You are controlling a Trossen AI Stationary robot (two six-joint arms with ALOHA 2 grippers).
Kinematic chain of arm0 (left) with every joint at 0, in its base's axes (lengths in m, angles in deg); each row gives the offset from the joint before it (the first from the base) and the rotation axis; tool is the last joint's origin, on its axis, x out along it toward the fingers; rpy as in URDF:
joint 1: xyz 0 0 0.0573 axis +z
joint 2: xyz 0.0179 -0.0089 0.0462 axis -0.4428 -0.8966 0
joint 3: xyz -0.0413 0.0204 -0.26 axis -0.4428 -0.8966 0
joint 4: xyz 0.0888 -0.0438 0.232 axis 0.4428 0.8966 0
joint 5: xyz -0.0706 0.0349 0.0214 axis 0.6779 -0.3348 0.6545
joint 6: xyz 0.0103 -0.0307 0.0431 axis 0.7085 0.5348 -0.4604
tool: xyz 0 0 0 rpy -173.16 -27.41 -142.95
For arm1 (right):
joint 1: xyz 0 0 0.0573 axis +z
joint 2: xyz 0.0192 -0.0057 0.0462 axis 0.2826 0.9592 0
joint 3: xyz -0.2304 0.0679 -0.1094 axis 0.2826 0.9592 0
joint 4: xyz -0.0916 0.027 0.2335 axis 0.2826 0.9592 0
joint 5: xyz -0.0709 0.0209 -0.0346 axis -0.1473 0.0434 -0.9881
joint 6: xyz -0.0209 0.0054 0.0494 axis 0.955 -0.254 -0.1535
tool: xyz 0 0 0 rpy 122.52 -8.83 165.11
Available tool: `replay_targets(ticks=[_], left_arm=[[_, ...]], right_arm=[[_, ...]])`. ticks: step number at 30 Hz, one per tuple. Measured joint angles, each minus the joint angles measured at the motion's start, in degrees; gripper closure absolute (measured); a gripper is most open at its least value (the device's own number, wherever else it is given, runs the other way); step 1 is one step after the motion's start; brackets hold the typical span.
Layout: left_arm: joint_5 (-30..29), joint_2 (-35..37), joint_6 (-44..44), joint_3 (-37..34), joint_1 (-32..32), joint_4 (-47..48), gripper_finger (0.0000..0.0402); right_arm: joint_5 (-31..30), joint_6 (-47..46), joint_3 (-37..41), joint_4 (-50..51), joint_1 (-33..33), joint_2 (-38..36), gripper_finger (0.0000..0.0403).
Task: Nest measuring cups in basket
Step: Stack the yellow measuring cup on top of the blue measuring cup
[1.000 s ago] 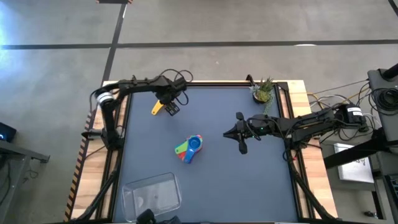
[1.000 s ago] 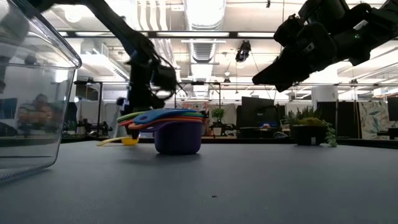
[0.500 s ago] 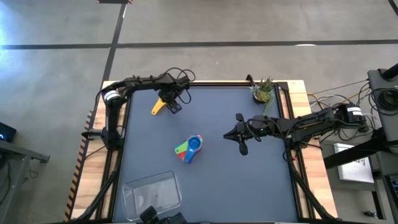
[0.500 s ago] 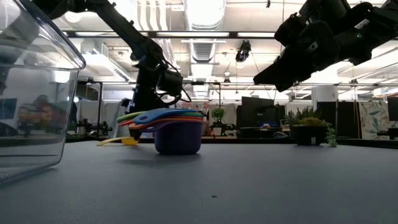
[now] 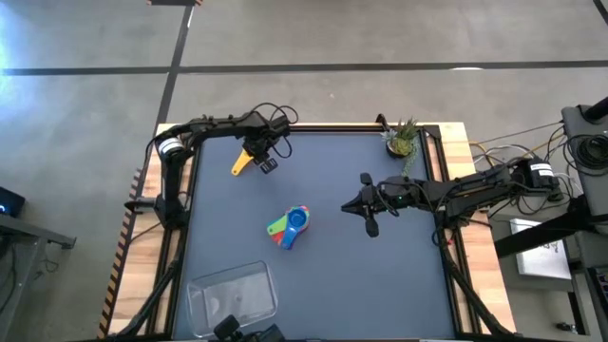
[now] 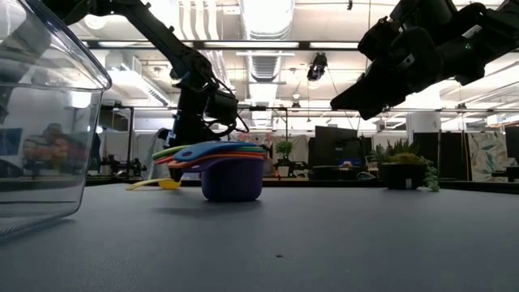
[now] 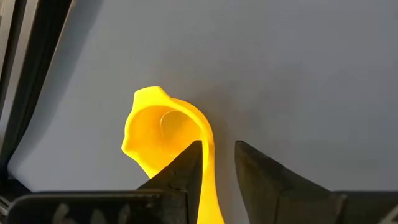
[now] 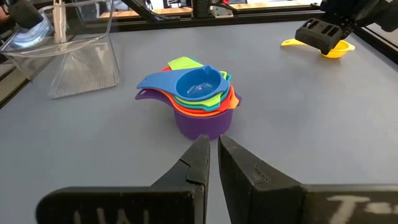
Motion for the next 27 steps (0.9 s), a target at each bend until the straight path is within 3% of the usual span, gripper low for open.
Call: replay_targets(ticks=[6,12,24,27], left_arm=[[-0.02,0.0,-1.24,-0.04,0.0,0.77,0.0336],[-0.01,0.0,-1.77,0.25,0.0,1.66,0.0396],[0.89,0.07,-1.68,6.3,-4.44,6.26,0.0401],[3.76,0.07,-0.43,7.35,-4.33,6.08,0.0397]], right_arm=[[0.0,-0.06,0.0,-0.02,0.0,0.0,0.038],[-0.02,-0.06,0.0,-0.02,0.0,0.0,0.038],[-0.02,-0.06,0.0,-0.02,0.0,0.0,0.038],[-0.02,-0.08,0.0,-0.02,0.0,0.0,0.038]])
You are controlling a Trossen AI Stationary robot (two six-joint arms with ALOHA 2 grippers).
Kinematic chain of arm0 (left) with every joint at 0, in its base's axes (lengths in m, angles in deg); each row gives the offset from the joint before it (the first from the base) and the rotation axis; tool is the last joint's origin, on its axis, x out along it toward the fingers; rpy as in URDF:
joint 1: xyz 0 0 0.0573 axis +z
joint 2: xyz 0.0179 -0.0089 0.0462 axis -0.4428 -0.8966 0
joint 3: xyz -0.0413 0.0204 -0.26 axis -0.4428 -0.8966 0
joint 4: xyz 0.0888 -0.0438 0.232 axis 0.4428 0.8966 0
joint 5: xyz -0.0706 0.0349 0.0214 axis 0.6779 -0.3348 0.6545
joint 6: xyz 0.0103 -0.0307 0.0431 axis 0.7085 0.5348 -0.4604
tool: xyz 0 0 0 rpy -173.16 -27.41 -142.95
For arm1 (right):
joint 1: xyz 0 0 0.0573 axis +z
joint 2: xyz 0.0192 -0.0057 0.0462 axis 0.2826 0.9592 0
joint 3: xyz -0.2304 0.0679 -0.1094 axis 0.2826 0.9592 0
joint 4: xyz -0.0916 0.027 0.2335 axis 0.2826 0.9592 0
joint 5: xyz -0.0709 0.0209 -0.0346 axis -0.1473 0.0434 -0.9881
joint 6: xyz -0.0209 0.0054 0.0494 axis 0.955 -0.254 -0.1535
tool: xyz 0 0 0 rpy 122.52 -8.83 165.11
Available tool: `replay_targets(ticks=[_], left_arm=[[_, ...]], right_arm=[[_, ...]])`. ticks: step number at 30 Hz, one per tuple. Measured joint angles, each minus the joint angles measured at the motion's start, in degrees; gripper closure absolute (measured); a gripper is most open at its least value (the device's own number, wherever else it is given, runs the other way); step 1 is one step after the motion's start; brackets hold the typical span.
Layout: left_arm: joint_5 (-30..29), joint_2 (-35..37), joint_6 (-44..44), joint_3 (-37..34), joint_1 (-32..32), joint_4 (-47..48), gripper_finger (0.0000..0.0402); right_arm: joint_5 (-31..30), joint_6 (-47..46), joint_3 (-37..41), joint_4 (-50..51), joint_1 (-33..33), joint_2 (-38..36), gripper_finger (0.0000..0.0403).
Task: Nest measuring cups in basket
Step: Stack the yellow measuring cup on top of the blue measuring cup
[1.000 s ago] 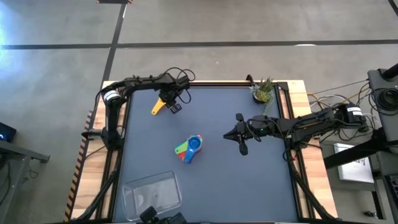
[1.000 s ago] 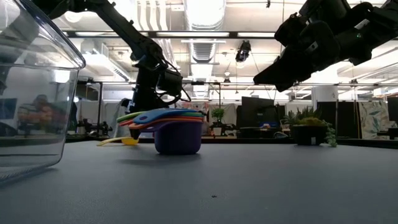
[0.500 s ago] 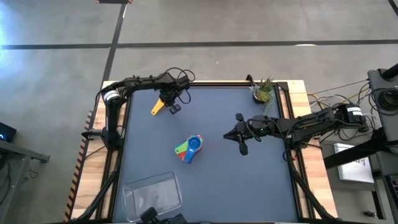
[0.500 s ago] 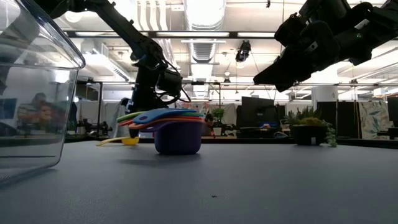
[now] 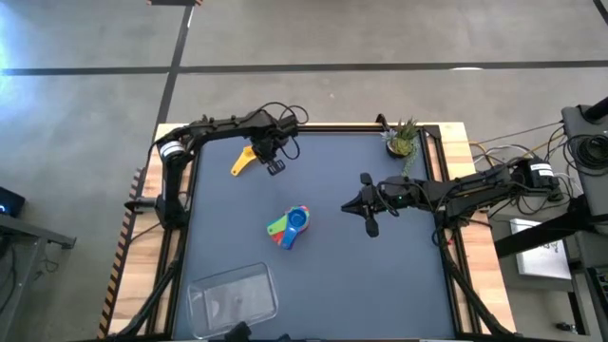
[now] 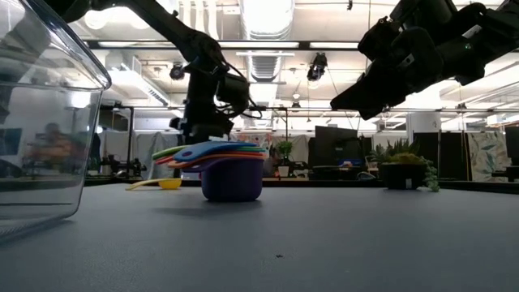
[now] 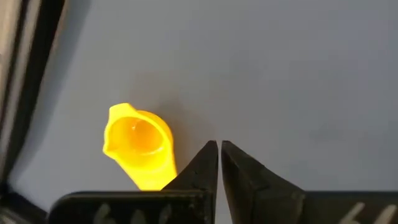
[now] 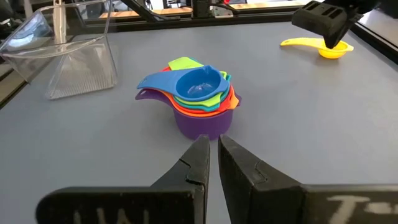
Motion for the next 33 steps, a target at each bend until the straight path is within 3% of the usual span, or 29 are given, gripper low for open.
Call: replay_targets(ticks=[5,16,18,33], left_arm=[[0.99,-0.1,2.55,0.04,1.39,-0.36,0.0369],[0.77,-3.96,8.42,0.0,4.14,-1.28,0.026],[-1.56,-4.48,8.73,-0.01,4.13,-1.14,0.0248],[-4.02,-3.87,7.53,-0.08,4.14,0.31,0.0253]], right_arm=[[0.0,0.0,0.0,0.0,0.26,0.0,0.038],[0.0,0.04,0.0,-0.42,1.33,-0.07,0.038],[0.0,0.09,0.0,-0.42,1.38,-0.15,0.038],[0.0,0.36,0.0,-0.16,1.38,-0.76,0.038]])
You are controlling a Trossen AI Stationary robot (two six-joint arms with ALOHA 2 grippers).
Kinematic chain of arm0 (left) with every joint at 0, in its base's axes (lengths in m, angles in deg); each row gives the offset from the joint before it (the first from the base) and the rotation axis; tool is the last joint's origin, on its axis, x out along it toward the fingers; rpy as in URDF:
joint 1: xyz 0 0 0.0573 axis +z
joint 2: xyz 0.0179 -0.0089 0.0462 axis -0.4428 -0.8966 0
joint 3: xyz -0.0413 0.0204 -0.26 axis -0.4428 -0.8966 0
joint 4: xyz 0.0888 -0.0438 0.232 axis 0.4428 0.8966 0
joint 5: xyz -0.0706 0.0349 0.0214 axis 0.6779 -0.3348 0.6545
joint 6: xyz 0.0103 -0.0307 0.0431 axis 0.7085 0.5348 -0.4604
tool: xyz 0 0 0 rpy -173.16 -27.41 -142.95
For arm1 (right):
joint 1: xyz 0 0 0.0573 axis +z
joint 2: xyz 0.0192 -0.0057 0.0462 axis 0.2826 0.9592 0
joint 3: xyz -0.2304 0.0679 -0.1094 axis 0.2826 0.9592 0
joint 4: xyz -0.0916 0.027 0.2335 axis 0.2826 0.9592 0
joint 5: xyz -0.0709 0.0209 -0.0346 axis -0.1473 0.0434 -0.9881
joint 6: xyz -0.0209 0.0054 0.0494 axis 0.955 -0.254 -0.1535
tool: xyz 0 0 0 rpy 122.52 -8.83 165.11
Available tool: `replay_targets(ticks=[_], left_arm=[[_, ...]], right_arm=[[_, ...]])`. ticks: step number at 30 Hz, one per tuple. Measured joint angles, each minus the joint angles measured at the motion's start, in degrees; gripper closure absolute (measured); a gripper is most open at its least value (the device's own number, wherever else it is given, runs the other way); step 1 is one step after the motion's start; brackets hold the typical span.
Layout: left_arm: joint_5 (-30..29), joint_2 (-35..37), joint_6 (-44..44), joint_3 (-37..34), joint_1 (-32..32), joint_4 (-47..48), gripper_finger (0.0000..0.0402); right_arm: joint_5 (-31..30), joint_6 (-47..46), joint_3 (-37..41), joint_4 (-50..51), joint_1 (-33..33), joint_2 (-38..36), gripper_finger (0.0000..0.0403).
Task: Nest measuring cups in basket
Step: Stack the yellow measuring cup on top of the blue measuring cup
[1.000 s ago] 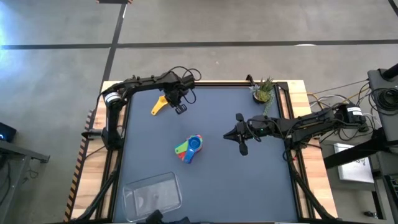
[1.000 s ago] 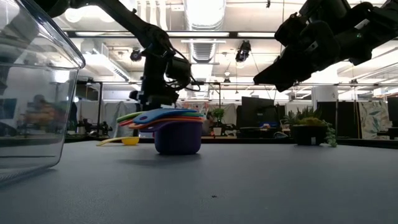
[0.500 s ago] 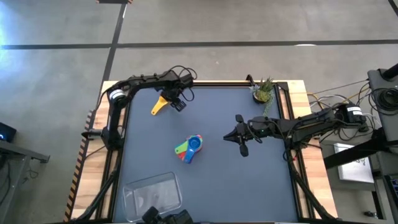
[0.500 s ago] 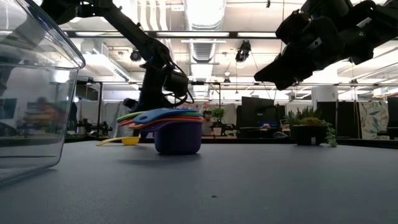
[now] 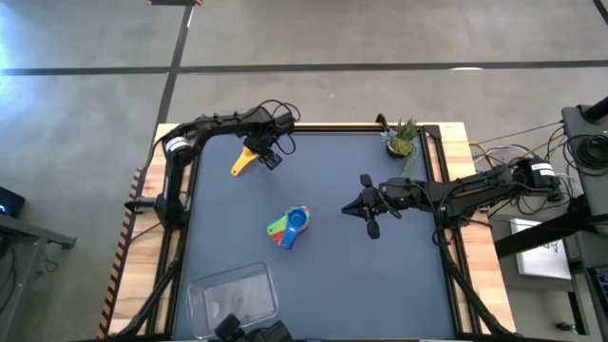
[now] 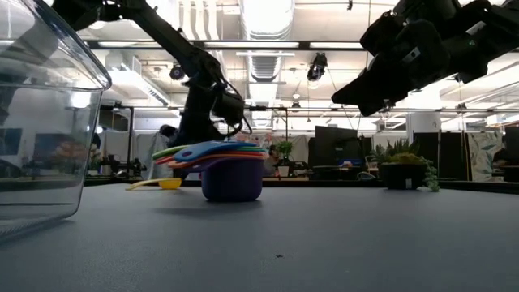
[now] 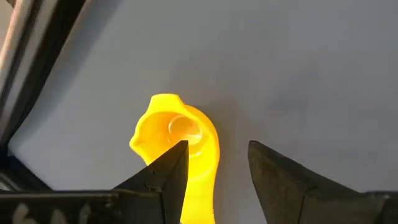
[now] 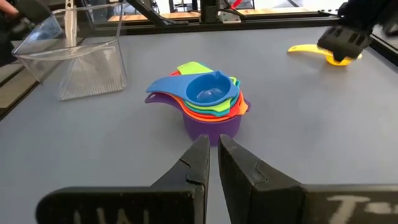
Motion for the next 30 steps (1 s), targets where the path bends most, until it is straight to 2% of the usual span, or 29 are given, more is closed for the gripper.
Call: replay_targets(ticks=[10,13,19,26,30], left_arm=[[0.14,13.04,-2.33,-2.77,0.19,-1.42,0.0253],[0.33,17.63,-1.82,-7.32,0.21,-4.36,0.0253],[2.38,27.6,0.7,-21.49,1.27,-13.69,0.0253],[6.8,29.12,4.92,-30.23,5.73,-15.25,0.0253],[2.68,28.55,7.9,-30.71,7.14,-15.96,0.0246]], right_arm=[[0.0,-0.05,0.0,0.49,0.0,0.0,0.038],[0.0,0.03,0.0,0.62,0.0,0.0,0.038],[0.0,0.05,0.0,0.63,0.0,0.0,0.038],[0.0,-0.19,-0.02,-0.37,0.0,-0.02,0.038],[0.0,-0.41,-0.02,-0.89,0.0,-0.02,0.038]])
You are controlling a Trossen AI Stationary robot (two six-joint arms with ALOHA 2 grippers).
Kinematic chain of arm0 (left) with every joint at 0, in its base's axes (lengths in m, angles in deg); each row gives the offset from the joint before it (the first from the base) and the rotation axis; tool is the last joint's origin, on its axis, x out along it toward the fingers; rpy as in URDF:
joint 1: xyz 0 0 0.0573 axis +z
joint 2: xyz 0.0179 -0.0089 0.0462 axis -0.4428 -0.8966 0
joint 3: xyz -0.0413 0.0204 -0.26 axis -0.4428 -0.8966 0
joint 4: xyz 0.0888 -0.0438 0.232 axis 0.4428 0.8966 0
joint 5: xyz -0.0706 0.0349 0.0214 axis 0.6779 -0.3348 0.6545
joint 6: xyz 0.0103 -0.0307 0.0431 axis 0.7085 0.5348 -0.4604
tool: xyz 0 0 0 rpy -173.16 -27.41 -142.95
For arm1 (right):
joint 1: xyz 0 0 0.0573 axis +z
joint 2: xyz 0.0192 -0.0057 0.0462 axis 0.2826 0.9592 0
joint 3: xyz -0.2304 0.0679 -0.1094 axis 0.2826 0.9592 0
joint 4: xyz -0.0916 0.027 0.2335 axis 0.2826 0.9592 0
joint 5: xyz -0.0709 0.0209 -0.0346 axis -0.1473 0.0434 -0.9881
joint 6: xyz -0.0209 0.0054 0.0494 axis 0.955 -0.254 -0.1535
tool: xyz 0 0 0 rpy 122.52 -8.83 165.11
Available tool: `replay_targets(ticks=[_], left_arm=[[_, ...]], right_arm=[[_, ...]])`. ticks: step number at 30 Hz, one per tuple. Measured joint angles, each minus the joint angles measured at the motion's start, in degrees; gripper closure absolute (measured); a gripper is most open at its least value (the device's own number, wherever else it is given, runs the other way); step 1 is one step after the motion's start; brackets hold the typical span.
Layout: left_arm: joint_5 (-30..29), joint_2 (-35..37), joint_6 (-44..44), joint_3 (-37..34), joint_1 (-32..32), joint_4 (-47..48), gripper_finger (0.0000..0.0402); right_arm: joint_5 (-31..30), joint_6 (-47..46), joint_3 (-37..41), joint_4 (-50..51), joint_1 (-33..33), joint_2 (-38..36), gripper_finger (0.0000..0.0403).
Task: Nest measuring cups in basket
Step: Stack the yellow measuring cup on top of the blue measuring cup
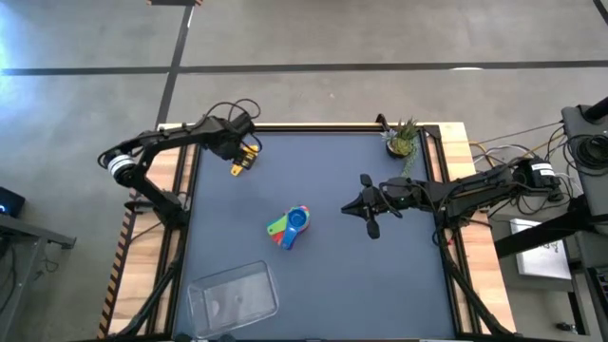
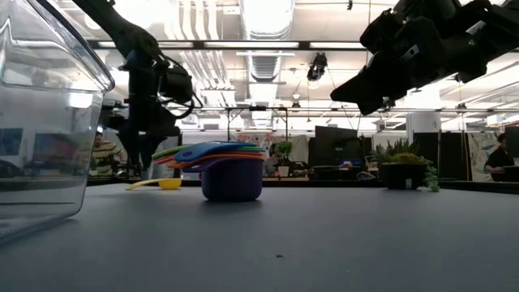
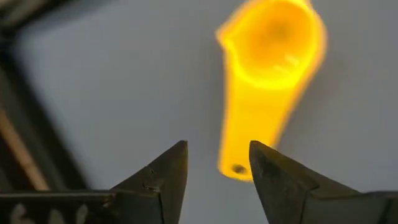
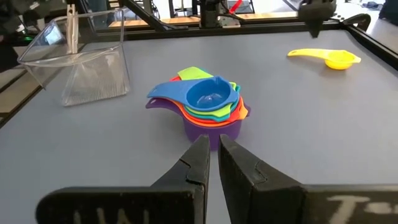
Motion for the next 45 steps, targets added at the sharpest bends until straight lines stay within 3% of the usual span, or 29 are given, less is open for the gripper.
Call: replay_targets(ticks=[6,17,25,33,40,45], left_arm=[[-6.59,-0.26,4.13,1.51,1.58,-0.15,0.0248],[-0.41,-6.78,3.65,6.07,2.11,2.89,0.0266],[-1.0,-11.94,2.12,18.6,1.49,15.19,0.0267],[-0.41,-13.07,-5.23,28.25,3.14,17.85,0.0267],[1.77,-18.15,-9.86,31.61,4.73,19.47,0.0267],[7.33,-21.86,-13.01,31.54,5.11,19.99,0.0267]], right_arm=[[0.01,-0.39,0.0,-0.05,0.13,0.0,0.038],[0.01,-0.17,0.0,-0.22,0.23,0.0,0.038],[0.02,-0.13,0.0,-0.18,0.24,0.0,0.038],[0.02,-0.09,0.0,0.26,0.24,0.0,0.038],[0.02,-0.28,-0.16,0.23,0.24,0.0,0.038],[0.06,-0.92,-0.17,0.69,0.5,0.0,0.038]])
